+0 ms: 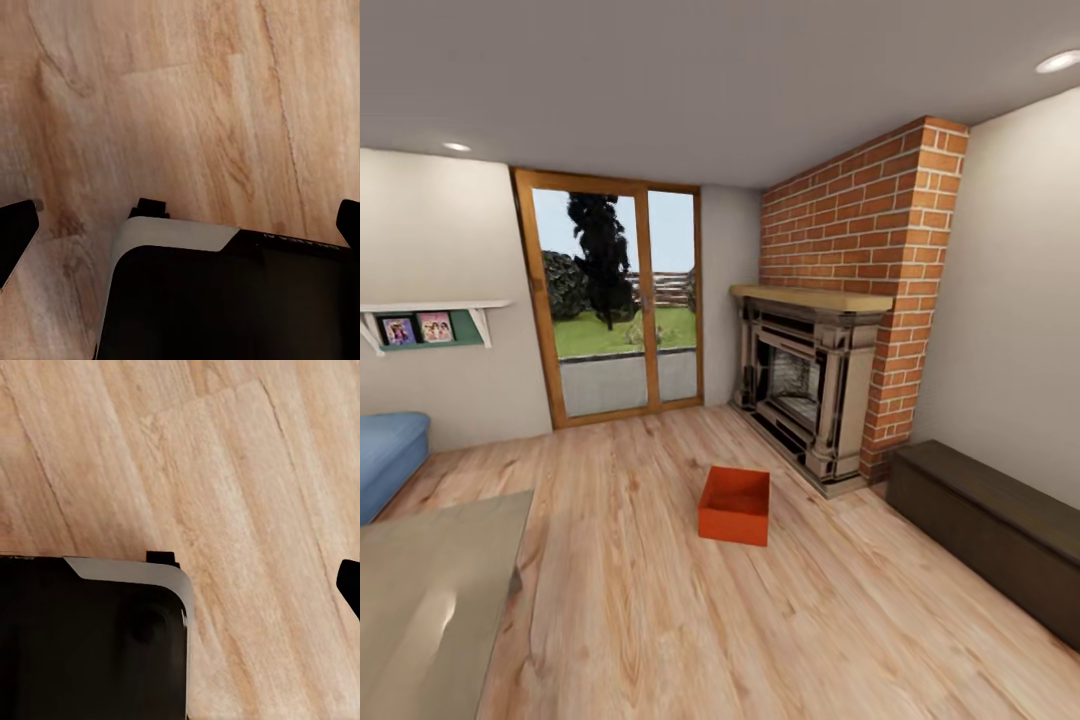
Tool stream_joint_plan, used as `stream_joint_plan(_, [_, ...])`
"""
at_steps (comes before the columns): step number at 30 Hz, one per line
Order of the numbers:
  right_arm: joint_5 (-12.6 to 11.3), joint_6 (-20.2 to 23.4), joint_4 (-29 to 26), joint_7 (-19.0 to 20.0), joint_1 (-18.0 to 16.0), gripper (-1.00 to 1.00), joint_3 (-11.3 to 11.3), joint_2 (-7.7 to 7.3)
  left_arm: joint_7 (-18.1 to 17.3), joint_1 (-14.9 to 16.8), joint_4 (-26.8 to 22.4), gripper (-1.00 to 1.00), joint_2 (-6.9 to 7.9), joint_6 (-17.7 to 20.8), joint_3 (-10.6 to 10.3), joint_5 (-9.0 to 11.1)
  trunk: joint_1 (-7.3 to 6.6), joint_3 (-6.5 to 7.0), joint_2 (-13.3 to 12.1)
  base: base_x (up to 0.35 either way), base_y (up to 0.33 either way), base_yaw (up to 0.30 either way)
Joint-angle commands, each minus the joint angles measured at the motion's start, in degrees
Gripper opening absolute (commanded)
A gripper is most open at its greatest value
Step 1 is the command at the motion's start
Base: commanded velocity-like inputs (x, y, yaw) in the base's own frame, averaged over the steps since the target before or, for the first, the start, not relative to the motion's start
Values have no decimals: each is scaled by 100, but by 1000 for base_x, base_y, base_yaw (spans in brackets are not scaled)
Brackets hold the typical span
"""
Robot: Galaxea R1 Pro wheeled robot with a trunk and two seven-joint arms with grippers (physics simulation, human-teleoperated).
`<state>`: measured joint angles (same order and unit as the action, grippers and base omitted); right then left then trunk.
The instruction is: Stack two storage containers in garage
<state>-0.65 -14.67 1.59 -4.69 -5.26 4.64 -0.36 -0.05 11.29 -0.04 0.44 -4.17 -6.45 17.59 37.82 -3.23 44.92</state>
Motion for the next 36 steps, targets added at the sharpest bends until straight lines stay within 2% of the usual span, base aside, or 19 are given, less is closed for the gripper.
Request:
stream_joint_plan(1, [-6, -27, 17, -24, -9, 100, 46, 1, 0, 5, 4, 100, 0, -16, -49, 51, 4, -9, 6, 323, 112, 0])
stream_joint_plan(13, [-6, -27, 17, -23, -10, 100, 50, -2, 4, 5, 3, 100, 0, -16, -49, 51, 4, -9, 6, 323, 104, 0])
stream_joint_plan(26, [-6, -27, 17, -27, -10, 100, 49, 8, 5, 5, 3, 100, 0, -14, -49, 51, 4, -9, 6, 323, 9, -3])
stream_joint_plan(36, [-6, -27, 17, -75, -10, 100, 46, 27, 3, 5, 4, 100, 0, -14, -49, 51, 4, -9, 6, 323, 0, -198])
